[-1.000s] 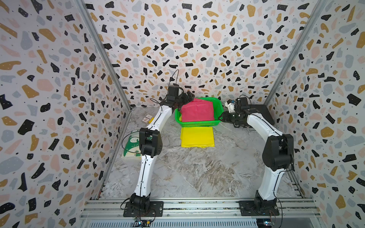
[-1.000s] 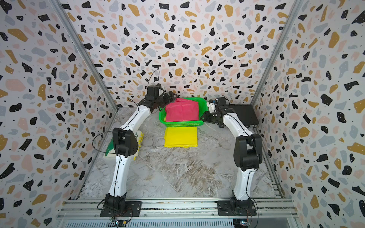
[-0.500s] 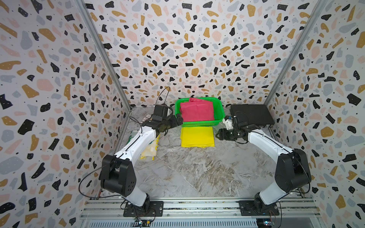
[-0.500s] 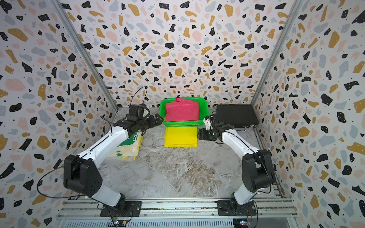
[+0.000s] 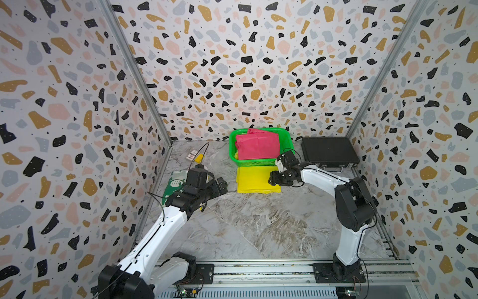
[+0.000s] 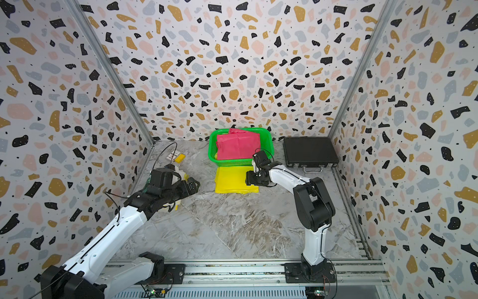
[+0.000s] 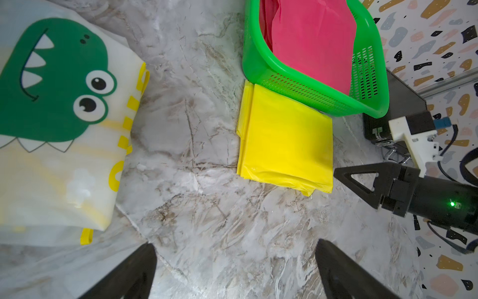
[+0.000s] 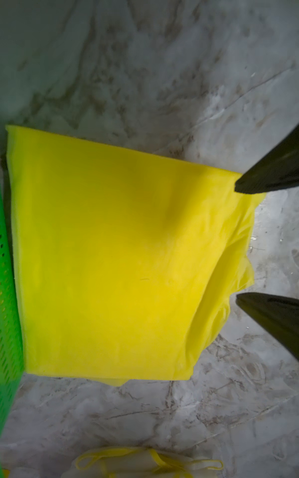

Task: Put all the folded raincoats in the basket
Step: Move the raincoat to the center of the board.

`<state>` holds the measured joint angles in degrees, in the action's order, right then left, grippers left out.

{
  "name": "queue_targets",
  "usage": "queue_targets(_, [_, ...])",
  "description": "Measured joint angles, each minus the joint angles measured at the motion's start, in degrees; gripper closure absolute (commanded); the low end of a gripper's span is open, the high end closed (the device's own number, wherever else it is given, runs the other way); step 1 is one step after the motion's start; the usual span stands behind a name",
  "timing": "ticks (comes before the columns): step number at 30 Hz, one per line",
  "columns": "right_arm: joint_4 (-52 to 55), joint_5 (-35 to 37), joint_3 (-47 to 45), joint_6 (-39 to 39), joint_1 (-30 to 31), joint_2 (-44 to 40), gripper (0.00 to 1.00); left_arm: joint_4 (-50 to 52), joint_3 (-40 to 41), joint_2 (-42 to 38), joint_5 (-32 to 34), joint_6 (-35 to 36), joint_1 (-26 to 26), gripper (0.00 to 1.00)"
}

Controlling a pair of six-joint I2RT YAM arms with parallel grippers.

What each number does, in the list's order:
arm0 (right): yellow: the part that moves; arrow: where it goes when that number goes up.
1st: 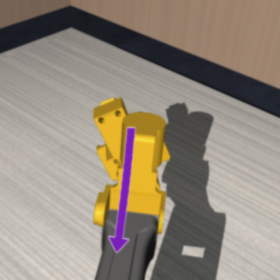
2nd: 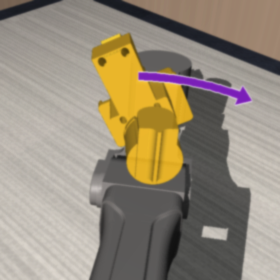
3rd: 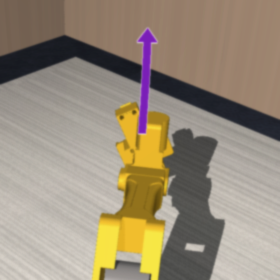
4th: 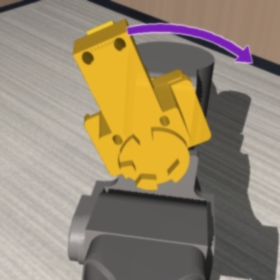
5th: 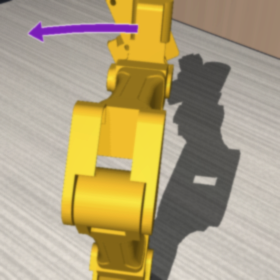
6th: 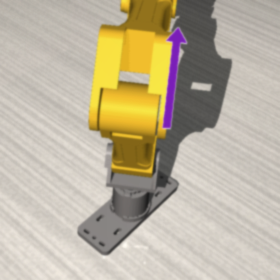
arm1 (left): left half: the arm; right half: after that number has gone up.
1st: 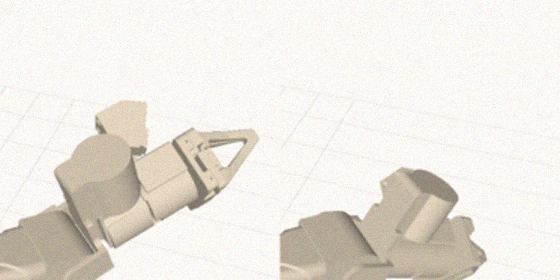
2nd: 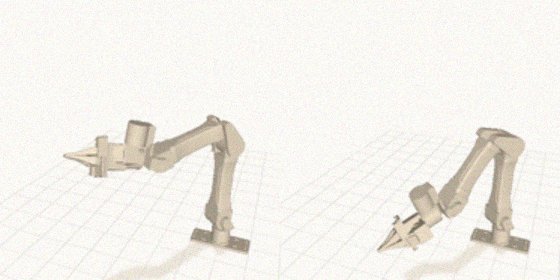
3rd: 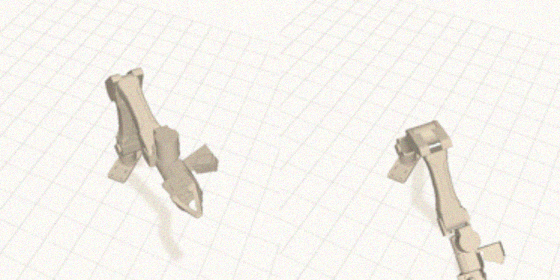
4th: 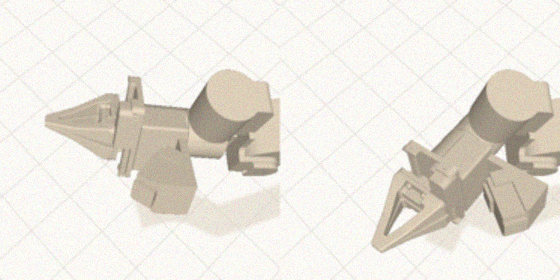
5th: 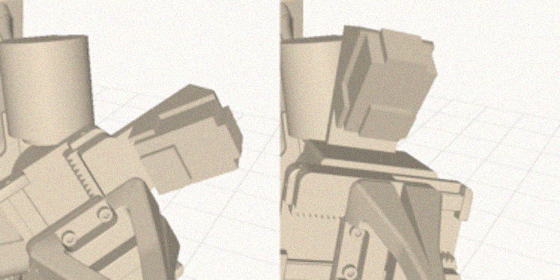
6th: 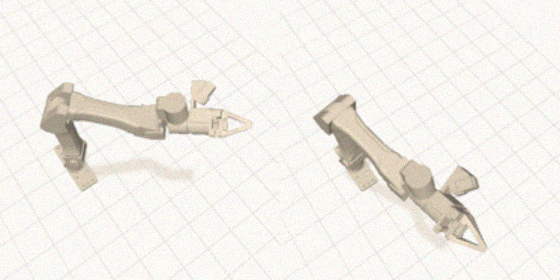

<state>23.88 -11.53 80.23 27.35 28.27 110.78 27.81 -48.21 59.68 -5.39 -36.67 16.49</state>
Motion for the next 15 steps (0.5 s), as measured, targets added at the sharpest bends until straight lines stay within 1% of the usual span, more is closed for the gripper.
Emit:
queue_targets(8, [1.03,2.62,6.08,0.83,2.73,5.97,0.34,2.14,3.69,-3.67,0.35,-0.55,0.00,0.00])
queue_targets(15, [2.12,4.11,5.97,-0.55,3.52,8.79,0.36,2.32,4.37,-3.67,-1.07,-0.57,0.00,0.00])
